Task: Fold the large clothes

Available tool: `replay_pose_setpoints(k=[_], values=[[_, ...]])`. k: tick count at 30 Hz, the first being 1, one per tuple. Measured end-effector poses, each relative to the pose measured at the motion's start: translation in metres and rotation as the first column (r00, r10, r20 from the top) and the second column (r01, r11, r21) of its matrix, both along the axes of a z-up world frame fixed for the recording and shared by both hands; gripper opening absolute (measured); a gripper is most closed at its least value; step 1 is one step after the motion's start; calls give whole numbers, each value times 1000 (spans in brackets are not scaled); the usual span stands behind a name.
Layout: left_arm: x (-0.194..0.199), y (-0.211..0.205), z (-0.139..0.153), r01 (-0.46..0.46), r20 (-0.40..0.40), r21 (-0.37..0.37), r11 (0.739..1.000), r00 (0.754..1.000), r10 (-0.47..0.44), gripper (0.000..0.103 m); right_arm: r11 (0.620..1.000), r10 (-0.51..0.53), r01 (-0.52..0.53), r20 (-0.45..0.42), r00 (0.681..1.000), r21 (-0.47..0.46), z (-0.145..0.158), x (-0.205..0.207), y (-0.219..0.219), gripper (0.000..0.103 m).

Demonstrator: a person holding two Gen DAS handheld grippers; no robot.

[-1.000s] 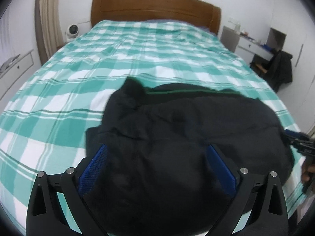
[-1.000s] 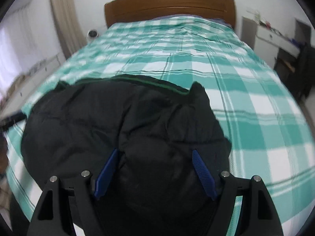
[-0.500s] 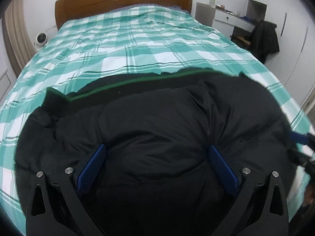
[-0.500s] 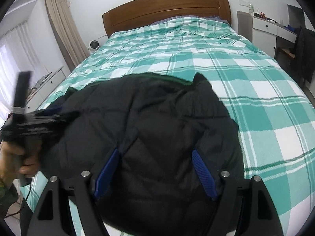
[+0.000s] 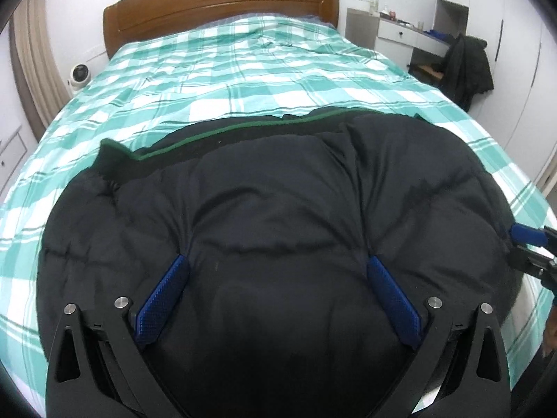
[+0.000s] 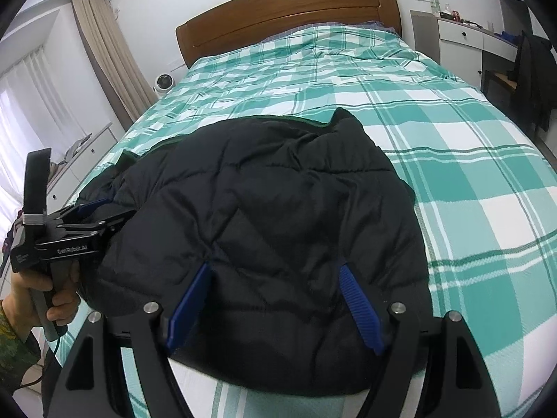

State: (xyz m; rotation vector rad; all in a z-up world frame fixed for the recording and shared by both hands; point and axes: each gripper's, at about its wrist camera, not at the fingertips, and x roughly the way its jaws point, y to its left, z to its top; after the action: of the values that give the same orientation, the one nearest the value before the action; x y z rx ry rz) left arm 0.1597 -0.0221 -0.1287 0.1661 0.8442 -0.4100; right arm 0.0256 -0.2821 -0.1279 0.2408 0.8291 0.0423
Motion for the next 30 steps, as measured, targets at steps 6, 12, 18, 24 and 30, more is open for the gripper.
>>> replay_pose_setpoints(k=[6,12,18,24,30], values=[[-21,5,1,7,34,17,1000,999,-8,102,1000,7,-7,12,1000,-26,7,-22,4,78],[-22,-2,-18,10,36,86,996,999,-14,102,1000,4,-4,5,1000,-22,4,-33,6,78],[-23,-13,-33,-4,52,156,988,999,-4,102,1000,-5,5,0,1000,-10,1,-38,6,78],[-35,-4,-14,2,42,128,992,999,-7,102,1000,-12,12,28,1000,-14,10,-50,2,78],[-58,2,-6,35,61,112,993,997,-42,102,999,-34,34,39,999,-19,15,-58,-4,78]])
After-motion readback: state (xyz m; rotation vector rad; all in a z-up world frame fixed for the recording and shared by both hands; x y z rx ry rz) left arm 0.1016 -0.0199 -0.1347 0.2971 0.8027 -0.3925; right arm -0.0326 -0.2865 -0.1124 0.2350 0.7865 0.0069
